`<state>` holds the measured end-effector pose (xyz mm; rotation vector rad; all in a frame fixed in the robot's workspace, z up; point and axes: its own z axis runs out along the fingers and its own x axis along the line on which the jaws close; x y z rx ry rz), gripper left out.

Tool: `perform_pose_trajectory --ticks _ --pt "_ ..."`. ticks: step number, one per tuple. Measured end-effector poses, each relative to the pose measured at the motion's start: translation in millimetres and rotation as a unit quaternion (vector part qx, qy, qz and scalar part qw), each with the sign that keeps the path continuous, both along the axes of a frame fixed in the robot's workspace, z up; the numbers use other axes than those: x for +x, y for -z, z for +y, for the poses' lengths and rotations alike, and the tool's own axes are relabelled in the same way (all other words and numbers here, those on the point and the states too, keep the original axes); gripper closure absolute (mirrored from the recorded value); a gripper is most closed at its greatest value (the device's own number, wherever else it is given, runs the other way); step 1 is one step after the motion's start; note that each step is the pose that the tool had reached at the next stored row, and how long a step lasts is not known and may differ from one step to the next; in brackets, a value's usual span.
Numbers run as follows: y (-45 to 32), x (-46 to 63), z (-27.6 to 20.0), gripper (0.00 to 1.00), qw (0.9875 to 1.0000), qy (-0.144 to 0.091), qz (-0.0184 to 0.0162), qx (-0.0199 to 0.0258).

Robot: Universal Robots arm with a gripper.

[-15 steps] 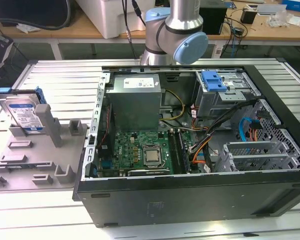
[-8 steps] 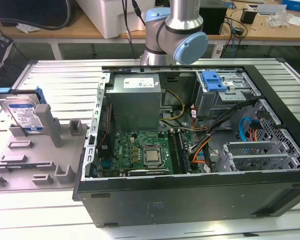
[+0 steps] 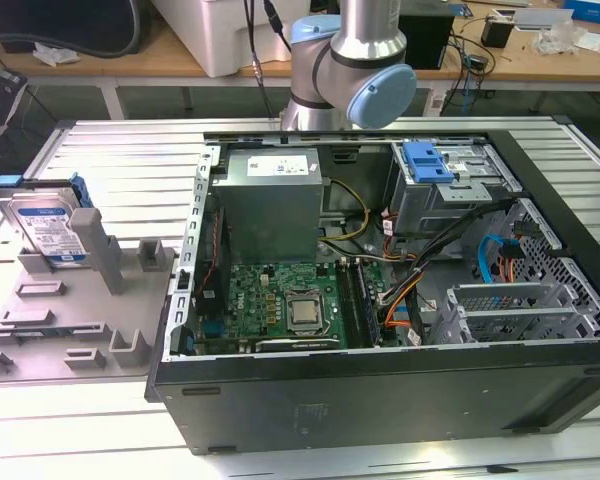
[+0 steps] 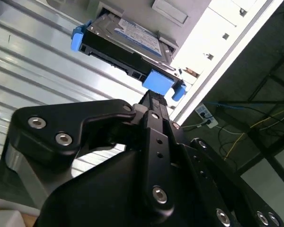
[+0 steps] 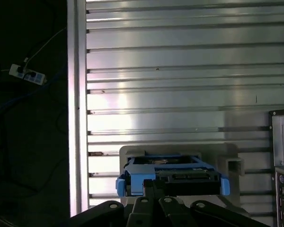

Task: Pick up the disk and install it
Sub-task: 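Pick up the disk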

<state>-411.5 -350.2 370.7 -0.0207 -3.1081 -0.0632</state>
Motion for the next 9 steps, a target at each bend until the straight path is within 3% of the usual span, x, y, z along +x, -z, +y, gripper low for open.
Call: perform_pose_trajectory --ticks 2,5,7,9 --pt "0.2 0.0 0.0 0.76 0.9998 -0.021 0.0001 0.0000" --pt "0.3 0.0 0.0 0.75 0.9992 -0.040 0.0004 0.0000" --pt "0.4 0.0 0.0 0.63 0.9985 -0.054 0.0005 0.0000" --pt "0.5 0.0 0.0 0.63 0.9978 -0.066 0.0007 0.0000"
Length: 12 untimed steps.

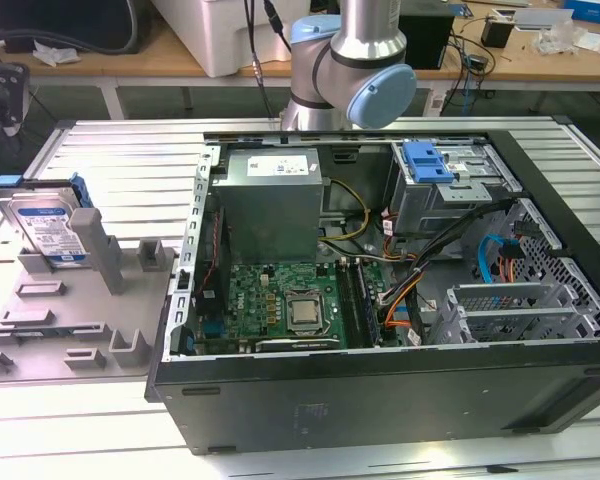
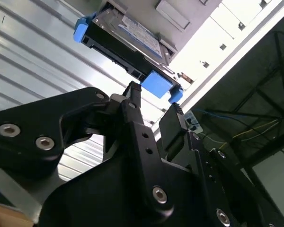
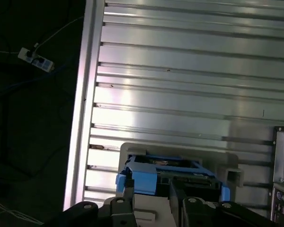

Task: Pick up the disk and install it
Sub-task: 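Pick up the disk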

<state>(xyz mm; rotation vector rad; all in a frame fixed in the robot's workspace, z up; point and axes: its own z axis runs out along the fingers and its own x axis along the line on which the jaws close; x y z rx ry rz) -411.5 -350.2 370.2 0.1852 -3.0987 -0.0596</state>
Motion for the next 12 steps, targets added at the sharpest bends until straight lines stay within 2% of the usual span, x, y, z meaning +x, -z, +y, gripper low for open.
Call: perform_pose_trajectory --ticks 1,3,5,9,12 --pt "0.0 0.0 0.0 0.56 1.0000 -0.009 0.0002 0.0000" --pt "0.2 0.0 0.1 0.56 0.9997 -0.026 0.0004 0.0000" --pt "0.4 0.0 0.1 0.56 0.9988 -0.048 0.0004 0.0000" --pt "0.9 0.0 0.0 0.56 0.9960 -0.089 0.0004 0.0000" --pt "1.3 0.0 0.0 0.56 0.9926 -0.121 0.0004 0.0000"
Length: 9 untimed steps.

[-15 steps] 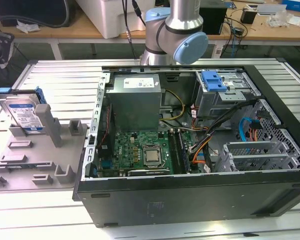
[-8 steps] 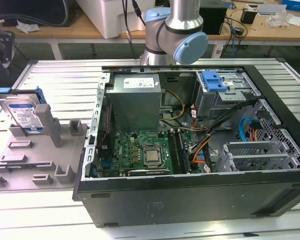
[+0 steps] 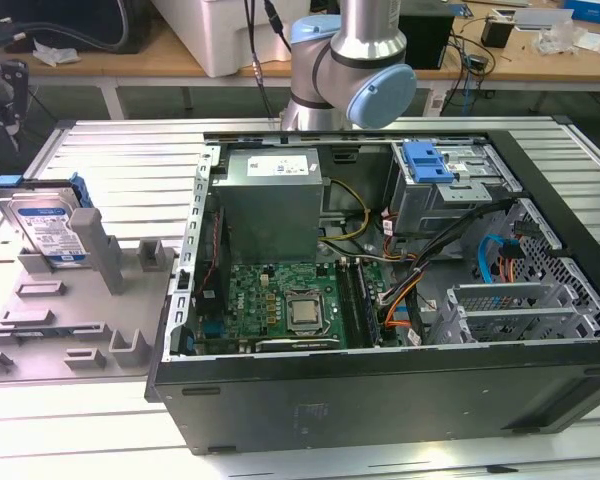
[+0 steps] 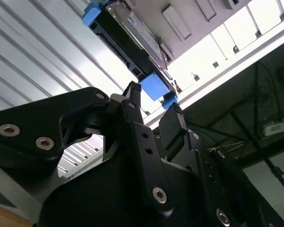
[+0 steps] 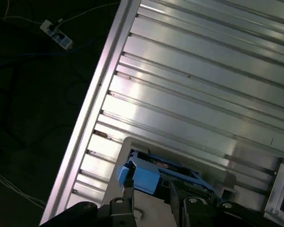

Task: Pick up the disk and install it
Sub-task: 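Pick up the disk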

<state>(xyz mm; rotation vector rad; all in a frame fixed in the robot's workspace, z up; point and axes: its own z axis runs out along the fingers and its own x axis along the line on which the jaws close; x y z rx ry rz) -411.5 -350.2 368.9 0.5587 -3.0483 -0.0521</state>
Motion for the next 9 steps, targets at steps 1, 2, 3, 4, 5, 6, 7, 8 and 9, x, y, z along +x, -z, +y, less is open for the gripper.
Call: perform_pose_trajectory --ticks 1,2,3,4,5,6,7,8,9 --pt "0.1 0.0 0.0 0.56 0.9999 -0.012 0.0000 0.0000" --pt "0.2 0.0 0.0 0.56 0.9998 -0.022 0.0000 0.0000" --pt "0.4 0.0 0.0 0.56 0.9991 -0.043 0.0000 0.0000" --pt "0.4 0.0 0.0 0.56 0.9985 -0.056 0.0000 0.0000" --pt "0.5 0.0 0.0 0.56 0.9979 -0.064 0.0000 0.0000" --pt "0.6 0.0 0.0 0.56 0.9970 -0.077 0.0000 0.0000" --pt "0.7 0.0 0.0 0.56 0.9963 -0.086 0.0000 0.0000" --pt "0.7 0.0 0.0 0.56 0.9949 -0.101 0.0000 0.0000" --pt "0.8 0.0 0.0 0.56 0.9940 -0.110 0.0000 0.0000"
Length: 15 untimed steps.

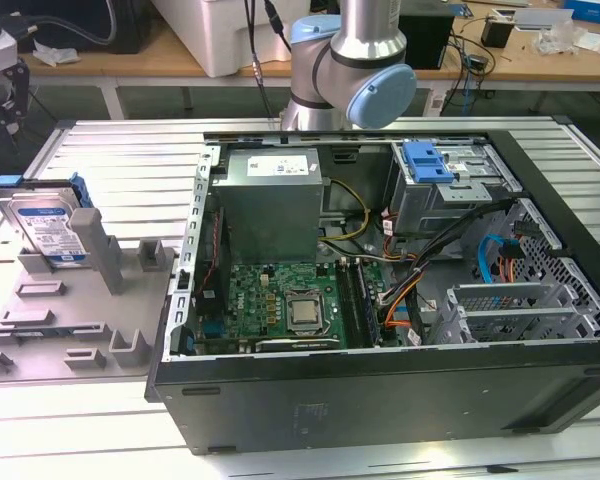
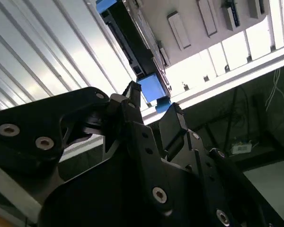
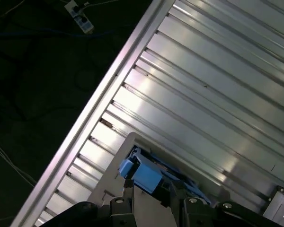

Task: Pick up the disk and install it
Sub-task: 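Pick up the disk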

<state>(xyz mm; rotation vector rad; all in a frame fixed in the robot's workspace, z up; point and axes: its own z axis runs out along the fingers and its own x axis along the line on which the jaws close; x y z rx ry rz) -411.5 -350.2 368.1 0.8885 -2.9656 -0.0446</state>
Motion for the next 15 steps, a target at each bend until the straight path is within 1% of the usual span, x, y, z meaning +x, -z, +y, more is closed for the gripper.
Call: perform_pose_trajectory --ticks 1,3,4,5,7,8,10,12,13,14,15 --pt "0.1 0.0 0.0 0.56 0.9999 -0.015 0.0000 0.0000" --pt "0.2 0.0 0.0 0.56 0.9994 -0.034 0.0000 0.0000" --pt "0.3 0.0 0.0 0.56 0.9984 -0.057 0.0000 0.0000" --pt "0.4 0.0 0.0 0.56 0.9972 -0.075 0.0000 0.0000" --pt "0.6 0.0 0.0 0.56 0.9957 -0.093 0.0000 0.0000" --pt "0.7 0.0 0.0 0.56 0.9939 -0.110 0.0000 0.0000" --pt "0.8 0.0 0.0 0.56 0.9916 -0.129 0.0000 0.0000" --pt "1.0 0.0 0.0 0.56 0.9879 -0.155 0.0000 0.0000" --pt "1.1 0.0 0.0 0.56 0.9865 -0.164 0.0000 0.0000" --pt "1.2 0.0 0.0 0.56 0.9845 -0.176 0.0000 0.0000" --pt "1.2 0.0 0.0 0.56 0.9827 -0.185 0.0000 0.0000"
